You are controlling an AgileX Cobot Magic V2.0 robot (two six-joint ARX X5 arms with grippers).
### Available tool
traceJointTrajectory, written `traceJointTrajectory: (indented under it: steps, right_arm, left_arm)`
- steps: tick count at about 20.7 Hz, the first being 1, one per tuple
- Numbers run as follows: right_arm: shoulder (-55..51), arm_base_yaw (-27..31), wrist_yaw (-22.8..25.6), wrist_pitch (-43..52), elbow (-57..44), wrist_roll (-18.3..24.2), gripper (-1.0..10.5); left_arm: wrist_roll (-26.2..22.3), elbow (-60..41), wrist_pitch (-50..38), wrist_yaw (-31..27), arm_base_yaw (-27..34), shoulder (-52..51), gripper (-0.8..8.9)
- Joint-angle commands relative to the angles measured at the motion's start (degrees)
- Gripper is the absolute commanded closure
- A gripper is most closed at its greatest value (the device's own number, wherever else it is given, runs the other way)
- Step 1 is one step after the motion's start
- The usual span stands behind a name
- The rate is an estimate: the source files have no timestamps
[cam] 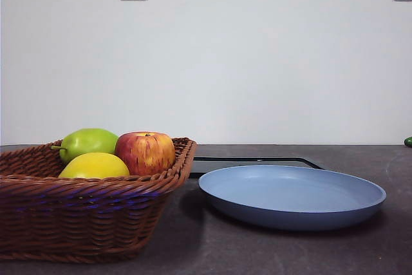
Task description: Take the lemon from the basket,put the lemon in the plate,hand out the plate
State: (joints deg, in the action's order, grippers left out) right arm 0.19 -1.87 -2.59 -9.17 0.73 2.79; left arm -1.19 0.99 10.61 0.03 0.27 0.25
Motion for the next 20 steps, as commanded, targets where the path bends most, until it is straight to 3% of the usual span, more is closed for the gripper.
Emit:
traceJointTrajectory:
  steps: [1, 4, 8, 12, 17, 20]
  right_arm:
    - [-0.15, -0.07, -0.28, 0.2, -0.26, -3.61, 9.4]
    - [-0.15, -0.07, -0.42, 0.22, -0.26, -12.94, 9.4]
    - [-0.15, -0.07, -0.42, 1.4, -0.26, -24.26, 9.4]
    - [-0.15, -0.07, -1.05, 1.62, -0.24, -33.44, 9.4]
    - [-0.13, -0.07, -4.98, 1.03, 0.2, -34.27, 9.4]
    - [0.15, -0.07, -5.01, -2.36, 2.51, -34.27, 9.4]
  left_arm:
    - [3.17, -0.66, -0.33, 0.63, 0.15, -0.13, 8.04]
    - [10.58, -0.66, -0.39, 3.41, 0.15, -0.13, 8.04]
    - [20.02, -0.66, -1.07, 11.91, 0.15, -0.13, 8.04]
    - [21.27, -0.66, -3.34, 16.9, 0.15, -0.13, 8.04]
    - [26.27, -0.5, -4.2, 18.4, 0.17, -0.11, 8.07]
    - [29.73, 0.37, -2.93, 18.01, 0.17, 0.02, 8.07]
